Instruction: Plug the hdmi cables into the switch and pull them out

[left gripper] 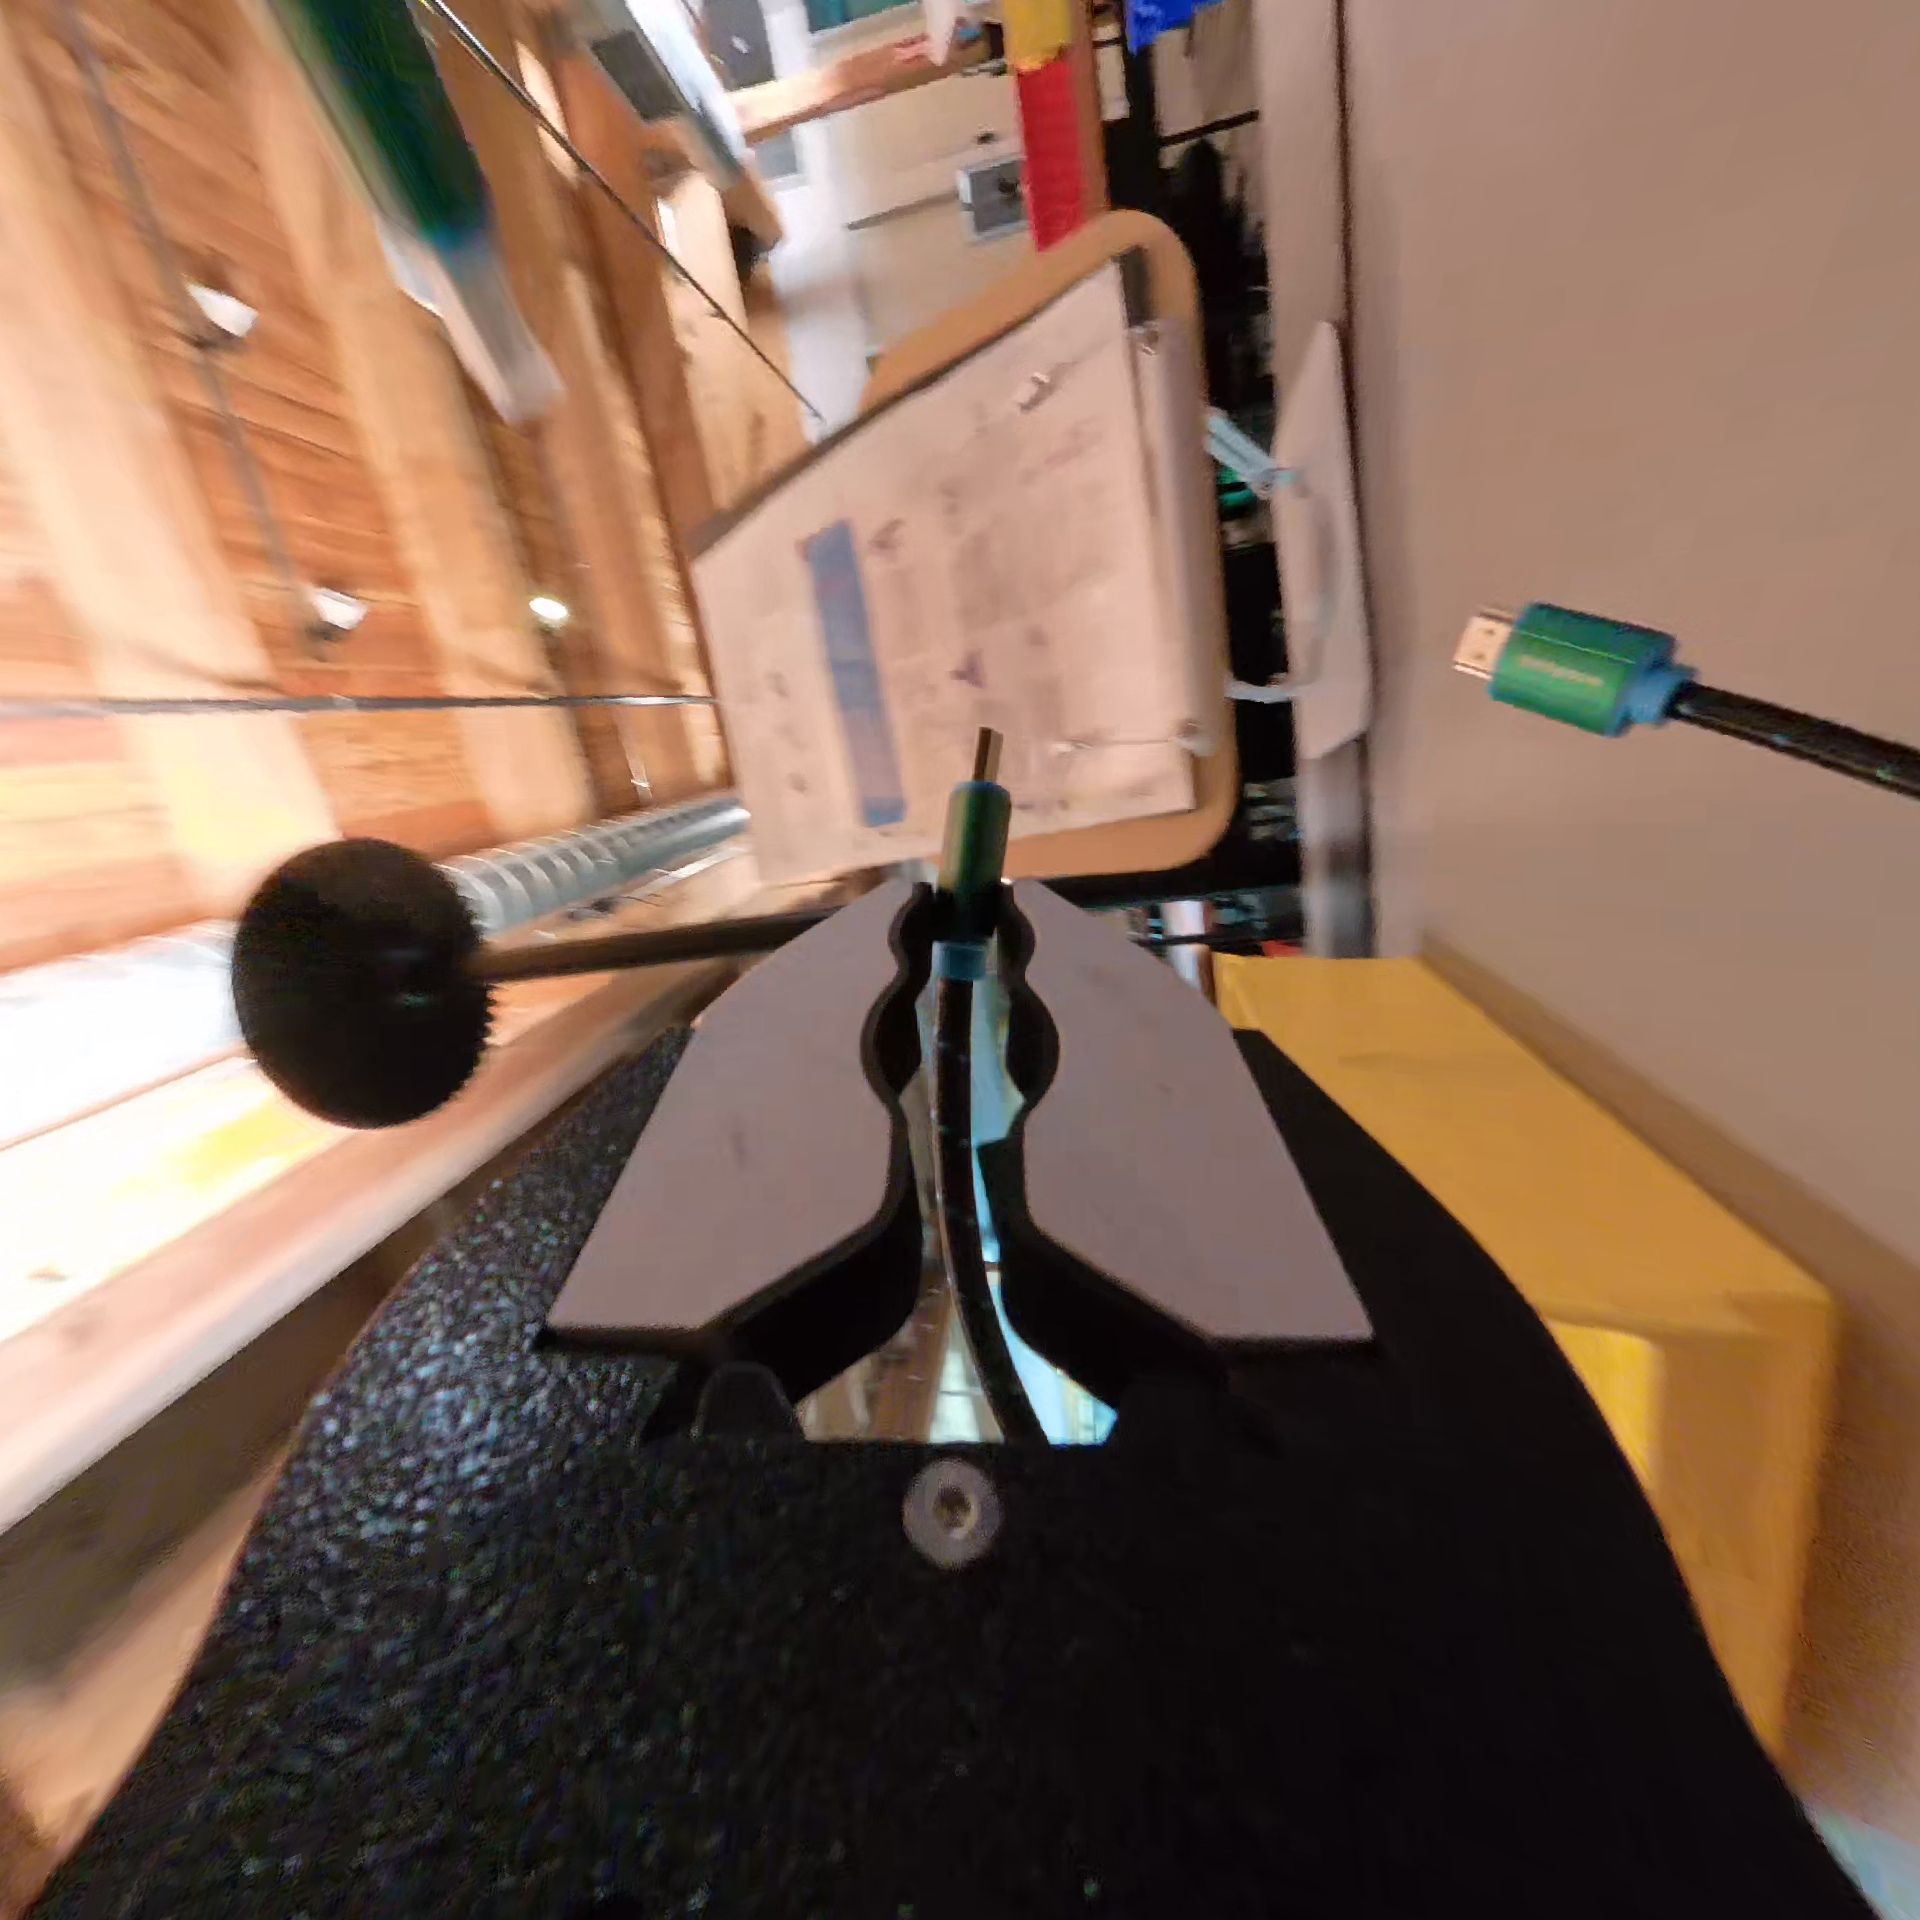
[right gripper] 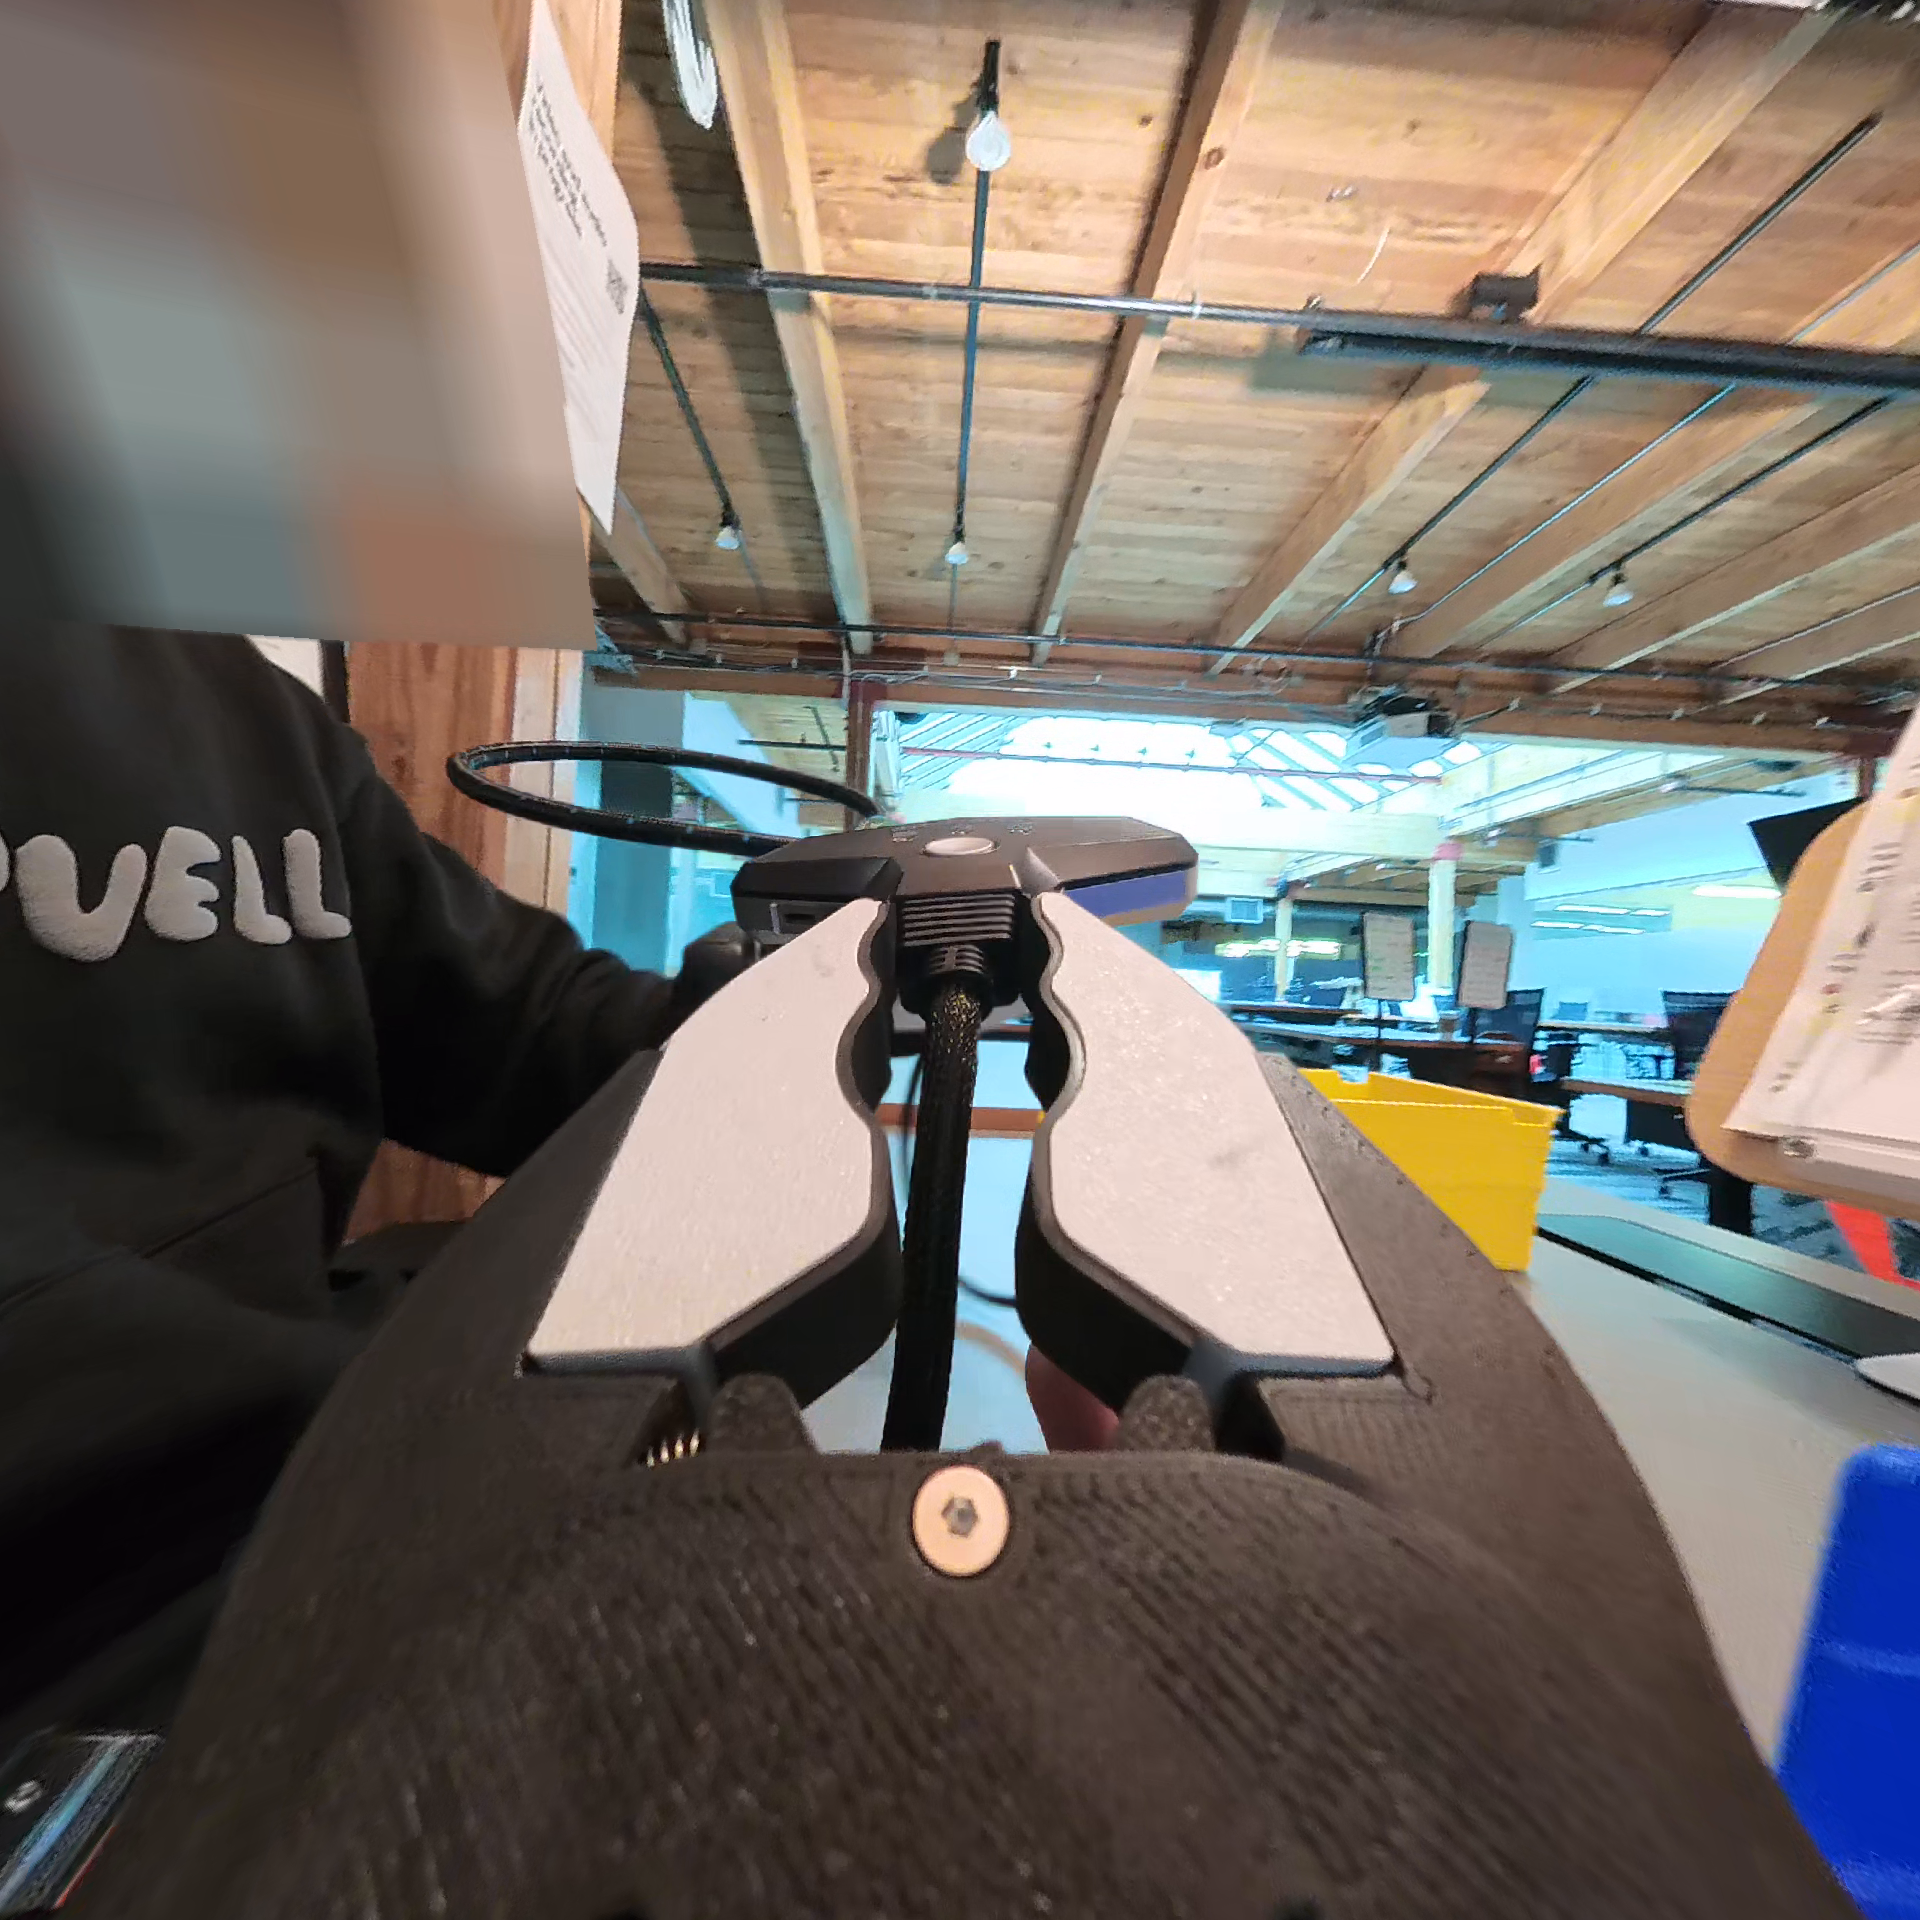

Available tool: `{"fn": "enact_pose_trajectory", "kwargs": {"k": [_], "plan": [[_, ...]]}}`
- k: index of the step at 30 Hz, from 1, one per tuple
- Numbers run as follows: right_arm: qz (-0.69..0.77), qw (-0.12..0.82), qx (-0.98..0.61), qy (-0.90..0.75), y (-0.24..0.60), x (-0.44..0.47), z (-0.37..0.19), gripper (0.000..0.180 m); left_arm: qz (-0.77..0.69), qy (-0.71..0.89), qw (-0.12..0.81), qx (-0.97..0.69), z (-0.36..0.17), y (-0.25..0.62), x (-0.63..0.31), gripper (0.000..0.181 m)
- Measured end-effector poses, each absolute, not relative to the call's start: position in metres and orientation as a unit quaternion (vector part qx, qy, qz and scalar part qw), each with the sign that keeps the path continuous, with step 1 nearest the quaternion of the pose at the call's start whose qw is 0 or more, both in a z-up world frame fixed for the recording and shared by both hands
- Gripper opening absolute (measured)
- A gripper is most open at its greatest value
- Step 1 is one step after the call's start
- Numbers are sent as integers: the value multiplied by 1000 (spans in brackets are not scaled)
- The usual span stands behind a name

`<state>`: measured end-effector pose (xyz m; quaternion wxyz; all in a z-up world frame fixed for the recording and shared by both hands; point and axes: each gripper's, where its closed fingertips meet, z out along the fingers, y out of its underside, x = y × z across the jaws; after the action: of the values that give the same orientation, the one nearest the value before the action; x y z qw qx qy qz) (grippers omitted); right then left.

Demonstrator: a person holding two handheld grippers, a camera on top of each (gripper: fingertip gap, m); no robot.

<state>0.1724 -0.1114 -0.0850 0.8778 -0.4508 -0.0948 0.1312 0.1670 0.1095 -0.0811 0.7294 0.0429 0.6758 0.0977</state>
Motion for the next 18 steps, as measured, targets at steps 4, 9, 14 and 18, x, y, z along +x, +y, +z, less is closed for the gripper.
{"fn": "enact_pose_trajectory", "kwargs": {"k": [4,9,14,18], "plan": [[159,872,-449,-109,-104,160,-83,22,114,632,758,112,-68,70,174,11],[180,874,-436,-116,-101,156,-79,22,79,620,773,106,-65,40,180,11],[194,904,-367,-104,-123,164,-65,22,50,621,772,124,-76,29,180,12],[191,905,-368,-99,-127,166,-65,22,38,609,782,130,-82,15,176,11]]}}
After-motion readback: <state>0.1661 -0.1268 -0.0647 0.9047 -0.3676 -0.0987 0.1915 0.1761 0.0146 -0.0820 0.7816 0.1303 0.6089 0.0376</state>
